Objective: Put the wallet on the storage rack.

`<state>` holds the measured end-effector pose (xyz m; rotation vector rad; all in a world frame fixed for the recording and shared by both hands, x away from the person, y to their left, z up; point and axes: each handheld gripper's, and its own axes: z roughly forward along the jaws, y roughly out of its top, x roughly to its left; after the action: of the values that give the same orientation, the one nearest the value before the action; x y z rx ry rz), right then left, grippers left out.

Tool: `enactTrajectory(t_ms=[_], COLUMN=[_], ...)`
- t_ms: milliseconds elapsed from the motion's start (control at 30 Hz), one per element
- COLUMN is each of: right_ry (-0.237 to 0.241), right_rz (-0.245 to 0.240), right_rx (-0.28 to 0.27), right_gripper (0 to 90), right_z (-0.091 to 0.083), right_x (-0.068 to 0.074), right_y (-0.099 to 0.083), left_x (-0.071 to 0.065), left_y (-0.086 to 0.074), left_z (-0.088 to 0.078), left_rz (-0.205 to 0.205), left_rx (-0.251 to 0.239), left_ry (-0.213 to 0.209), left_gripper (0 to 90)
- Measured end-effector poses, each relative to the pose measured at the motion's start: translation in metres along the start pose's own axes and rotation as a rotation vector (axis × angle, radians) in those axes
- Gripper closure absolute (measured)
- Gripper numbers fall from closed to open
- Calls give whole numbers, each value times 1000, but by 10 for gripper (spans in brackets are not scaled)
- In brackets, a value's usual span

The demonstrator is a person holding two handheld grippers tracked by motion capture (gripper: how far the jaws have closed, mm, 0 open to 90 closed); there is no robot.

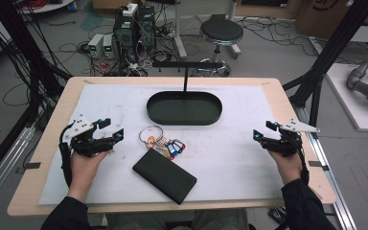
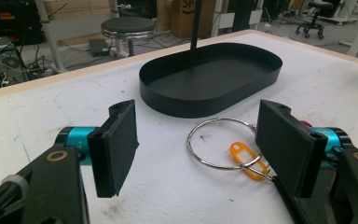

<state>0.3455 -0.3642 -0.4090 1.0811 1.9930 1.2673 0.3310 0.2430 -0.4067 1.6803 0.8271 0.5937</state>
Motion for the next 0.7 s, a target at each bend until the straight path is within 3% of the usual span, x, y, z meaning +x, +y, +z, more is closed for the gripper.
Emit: enactTrajectory(t_ms=[100,400,567,700], right_ry=[-9,-17,-26,-30], right_rz=[1,12,12,18], right_rx=[-8,-17,-27,-35], right_gripper=[308,307,307,306], right_z=[-1,-7,-11,-13], right_x=[0,-5,-5,-6], right_y=[0,-2,-2,-2], left_x=[-1,-8,-19,-28], left_y=[-1,1,-3,-15], left_z=[0,-6,-13,-20], left_rz=[15,27,36,48], left_rx=[16,-4,22,68], left_ry=[1,-51,-111,-182], left_gripper=[296,296,313,388])
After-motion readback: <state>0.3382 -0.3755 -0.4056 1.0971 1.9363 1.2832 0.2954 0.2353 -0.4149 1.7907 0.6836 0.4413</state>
